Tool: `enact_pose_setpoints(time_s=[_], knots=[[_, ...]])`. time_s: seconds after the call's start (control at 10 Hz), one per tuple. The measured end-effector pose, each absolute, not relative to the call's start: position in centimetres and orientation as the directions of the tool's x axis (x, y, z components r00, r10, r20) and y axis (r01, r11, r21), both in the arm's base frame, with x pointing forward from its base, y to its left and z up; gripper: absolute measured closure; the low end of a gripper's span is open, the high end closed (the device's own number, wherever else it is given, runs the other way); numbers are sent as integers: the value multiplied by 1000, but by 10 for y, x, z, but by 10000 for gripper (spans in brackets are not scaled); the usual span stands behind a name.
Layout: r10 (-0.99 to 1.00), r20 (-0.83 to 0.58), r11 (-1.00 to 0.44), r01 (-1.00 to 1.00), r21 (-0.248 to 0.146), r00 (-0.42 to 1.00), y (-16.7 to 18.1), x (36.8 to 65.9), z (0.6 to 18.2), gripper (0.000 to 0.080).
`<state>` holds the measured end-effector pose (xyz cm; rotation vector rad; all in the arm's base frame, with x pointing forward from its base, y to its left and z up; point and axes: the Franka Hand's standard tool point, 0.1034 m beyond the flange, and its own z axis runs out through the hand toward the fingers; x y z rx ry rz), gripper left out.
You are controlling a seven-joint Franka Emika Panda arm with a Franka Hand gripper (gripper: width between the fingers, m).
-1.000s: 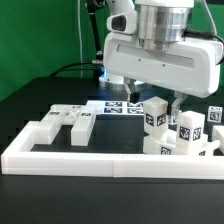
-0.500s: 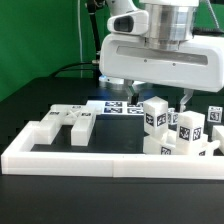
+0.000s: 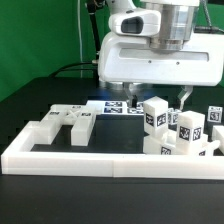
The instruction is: Assemble chair
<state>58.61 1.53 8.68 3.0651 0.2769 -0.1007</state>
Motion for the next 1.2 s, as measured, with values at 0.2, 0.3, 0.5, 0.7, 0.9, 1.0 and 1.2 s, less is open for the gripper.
enact_pose_setpoints(time_s=[0.2,0.3,0.5,0.7,0.9,1.0,1.2], knots=[[257,-78,-963,262,61,963,15,587,87,150],[321,-84,-943,327,63,943,16,587,87,150],[325,-83,-941,331,68,942,18,589,88,176],[322,-82,-942,328,68,943,17,590,88,360],[321,-89,-943,327,65,943,17,588,88,488],[311,-89,-946,317,66,946,17,588,88,488],[300,-91,-950,307,65,949,17,587,88,488]])
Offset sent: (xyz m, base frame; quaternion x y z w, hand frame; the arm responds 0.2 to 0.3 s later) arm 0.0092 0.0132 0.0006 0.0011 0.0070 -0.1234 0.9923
